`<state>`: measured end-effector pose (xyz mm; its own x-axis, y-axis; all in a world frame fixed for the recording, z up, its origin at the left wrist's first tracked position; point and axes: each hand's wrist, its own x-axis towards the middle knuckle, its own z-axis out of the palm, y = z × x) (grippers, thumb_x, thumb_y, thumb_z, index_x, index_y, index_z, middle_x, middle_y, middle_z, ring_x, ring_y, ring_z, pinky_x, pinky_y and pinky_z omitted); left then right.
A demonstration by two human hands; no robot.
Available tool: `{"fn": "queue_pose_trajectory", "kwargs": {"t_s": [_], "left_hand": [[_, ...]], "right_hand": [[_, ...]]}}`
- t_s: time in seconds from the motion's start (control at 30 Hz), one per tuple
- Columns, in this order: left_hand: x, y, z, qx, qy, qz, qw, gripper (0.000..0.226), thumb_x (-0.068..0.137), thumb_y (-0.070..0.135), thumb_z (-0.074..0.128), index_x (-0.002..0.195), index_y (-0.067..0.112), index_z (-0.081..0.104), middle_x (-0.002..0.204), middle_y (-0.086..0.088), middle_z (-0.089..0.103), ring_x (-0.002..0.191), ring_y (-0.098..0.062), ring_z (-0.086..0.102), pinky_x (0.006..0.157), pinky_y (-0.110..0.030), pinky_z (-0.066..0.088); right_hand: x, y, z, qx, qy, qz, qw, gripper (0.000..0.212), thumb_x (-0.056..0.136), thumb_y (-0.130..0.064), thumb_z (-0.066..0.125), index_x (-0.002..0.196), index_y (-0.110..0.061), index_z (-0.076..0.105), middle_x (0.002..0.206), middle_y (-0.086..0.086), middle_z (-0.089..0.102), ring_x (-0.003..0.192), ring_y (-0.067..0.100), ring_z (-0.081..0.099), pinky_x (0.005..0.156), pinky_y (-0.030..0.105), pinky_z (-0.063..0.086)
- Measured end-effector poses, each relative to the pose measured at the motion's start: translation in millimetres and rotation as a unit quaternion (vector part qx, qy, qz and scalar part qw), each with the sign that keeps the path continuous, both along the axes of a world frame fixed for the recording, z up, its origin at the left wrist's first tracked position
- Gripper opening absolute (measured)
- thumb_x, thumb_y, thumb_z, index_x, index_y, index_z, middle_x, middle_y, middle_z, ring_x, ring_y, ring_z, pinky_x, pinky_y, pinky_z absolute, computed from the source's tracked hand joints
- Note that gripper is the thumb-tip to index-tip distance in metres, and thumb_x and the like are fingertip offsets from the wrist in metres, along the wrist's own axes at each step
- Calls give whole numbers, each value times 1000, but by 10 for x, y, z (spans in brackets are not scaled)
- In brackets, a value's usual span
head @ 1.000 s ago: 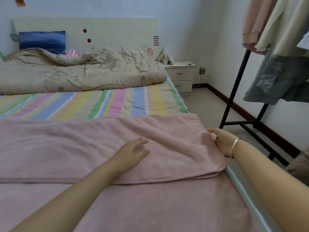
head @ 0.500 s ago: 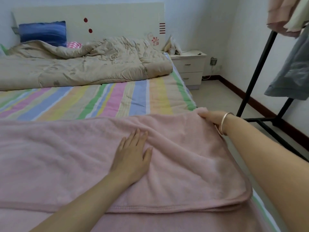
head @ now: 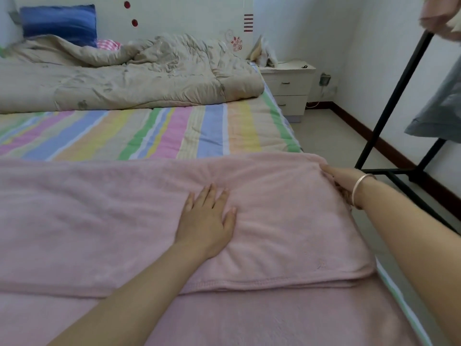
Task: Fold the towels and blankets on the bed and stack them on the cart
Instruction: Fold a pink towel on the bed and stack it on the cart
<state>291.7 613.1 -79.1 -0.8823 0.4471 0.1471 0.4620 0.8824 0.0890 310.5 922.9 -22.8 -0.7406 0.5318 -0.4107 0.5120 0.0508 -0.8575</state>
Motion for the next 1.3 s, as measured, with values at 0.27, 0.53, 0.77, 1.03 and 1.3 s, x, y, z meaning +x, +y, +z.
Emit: {"fn": "queue_pose_trajectory", "kwargs": {"t_s": [0.27, 0.53, 0.77, 1.03, 1.3], "left_hand": [[276, -97, 134, 36, 28, -24, 999, 82, 83, 52, -3, 150, 22, 34, 158, -4, 30, 145, -17, 25, 121, -40, 12], [1031, -450, 227, 44, -18, -129, 991, 80, 83, 57, -1, 155, 26, 16, 163, 3, 11, 149, -9, 9, 120, -29, -3], [1165, -1020, 148, 21, 1, -65, 998, 77, 88, 57, 5, 154, 23, 24, 161, -1, 20, 148, -13, 16, 120, -37, 2], [1214, -2097, 246, -35, -107, 189, 976, 67, 97, 60, 14, 156, 29, 0, 163, 1, -9, 150, -18, -7, 119, -53, 4], [2053, -2549, 117, 102, -90, 39, 990, 94, 73, 71, 6, 154, 25, 20, 161, 7, 12, 149, -8, 8, 118, -25, -2]], "right_hand": [[950, -301, 105, 132, -31, 65, 989, 30, 88, -30, 67, 109, -10, 61, 96, 6, 63, 74, 17, 59, 57, 24, 45], [1020, -341, -68, 364, -57, 19, 930, 51, 89, -25, 62, 136, -12, 46, 134, 17, 52, 122, 37, 48, 102, 42, 39], [1153, -1591, -125, 581, 12, 186, 792, 59, 97, -47, 33, 152, -30, 17, 161, 3, 6, 147, 27, 1, 117, 48, -5], [1155, -1814, -297, 492, -186, 96, 845, 77, 92, -65, 18, 154, -20, 10, 161, 12, -5, 147, 32, -11, 115, 54, -9], [2073, -3106, -300, 512, -32, 352, 783, 90, 77, -76, 1, 154, -29, 6, 162, 1, -5, 148, 24, -8, 118, 47, -4]]}}
